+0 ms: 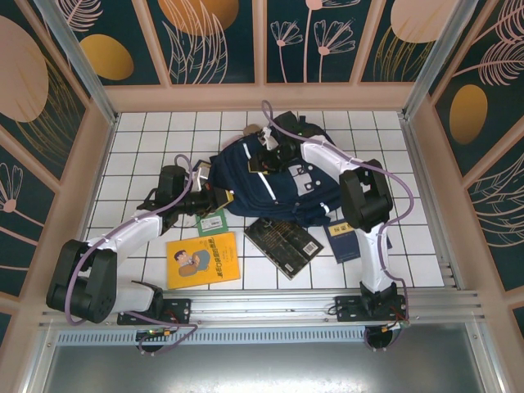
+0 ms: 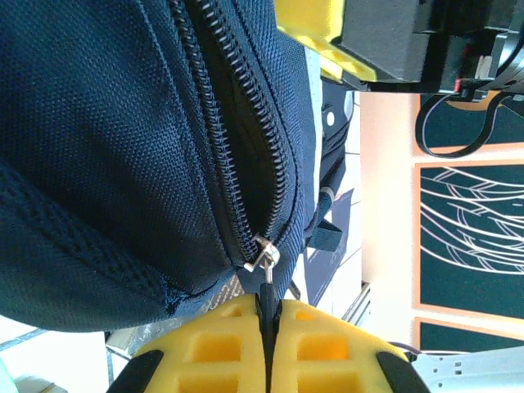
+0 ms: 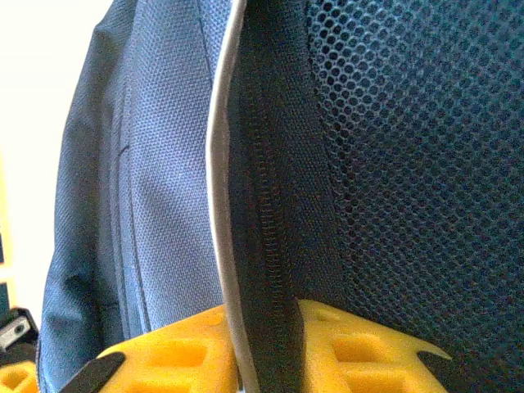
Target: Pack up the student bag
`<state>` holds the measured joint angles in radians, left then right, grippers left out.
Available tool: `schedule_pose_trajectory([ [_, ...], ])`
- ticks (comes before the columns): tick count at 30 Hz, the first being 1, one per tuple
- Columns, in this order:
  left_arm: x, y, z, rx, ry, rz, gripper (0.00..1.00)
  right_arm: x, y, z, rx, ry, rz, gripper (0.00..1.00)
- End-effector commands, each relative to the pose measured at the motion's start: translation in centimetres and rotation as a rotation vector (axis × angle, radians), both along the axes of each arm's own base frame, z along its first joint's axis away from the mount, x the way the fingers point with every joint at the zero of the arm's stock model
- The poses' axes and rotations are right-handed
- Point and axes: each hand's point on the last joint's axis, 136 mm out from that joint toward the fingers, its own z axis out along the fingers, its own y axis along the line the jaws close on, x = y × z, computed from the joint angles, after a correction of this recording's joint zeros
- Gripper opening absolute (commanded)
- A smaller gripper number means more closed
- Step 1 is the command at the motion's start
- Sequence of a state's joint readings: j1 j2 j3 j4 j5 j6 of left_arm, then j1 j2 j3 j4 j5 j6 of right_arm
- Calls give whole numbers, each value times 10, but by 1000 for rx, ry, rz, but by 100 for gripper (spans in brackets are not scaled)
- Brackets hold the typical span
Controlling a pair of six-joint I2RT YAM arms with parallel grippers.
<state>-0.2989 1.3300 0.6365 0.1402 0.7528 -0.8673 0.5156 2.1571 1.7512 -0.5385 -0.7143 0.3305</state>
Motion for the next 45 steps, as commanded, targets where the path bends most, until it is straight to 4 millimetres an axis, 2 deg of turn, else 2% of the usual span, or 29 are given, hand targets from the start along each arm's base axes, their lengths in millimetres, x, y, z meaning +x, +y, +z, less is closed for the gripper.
schedule_pose_trajectory([
  [1,12,-1,30,-24,-96,-12,0,-16,21,19,98,27,62,6],
  [2,13,-1,31,-24,-96,-12,0,-12,21,22,106,25,41,0],
  [9,10,-3,35,-91,-68,11,0,38,8,61,222,43,-332,0],
  [15,6,-2,35,-155,-39,48,0,55,0,81,325,54,-550,0],
  [25,1,2,23,-196,2,93,0,70,-7,110,425,33,-675,0],
  [30,2,-2,19,-226,15,106,0,75,-1,126,483,39,-681,0],
  [39,-6,-35,15,-253,28,47,0,79,9,139,529,46,-676,0],
  [45,-11,-43,3,-245,43,47,0,81,8,142,545,59,-685,0],
])
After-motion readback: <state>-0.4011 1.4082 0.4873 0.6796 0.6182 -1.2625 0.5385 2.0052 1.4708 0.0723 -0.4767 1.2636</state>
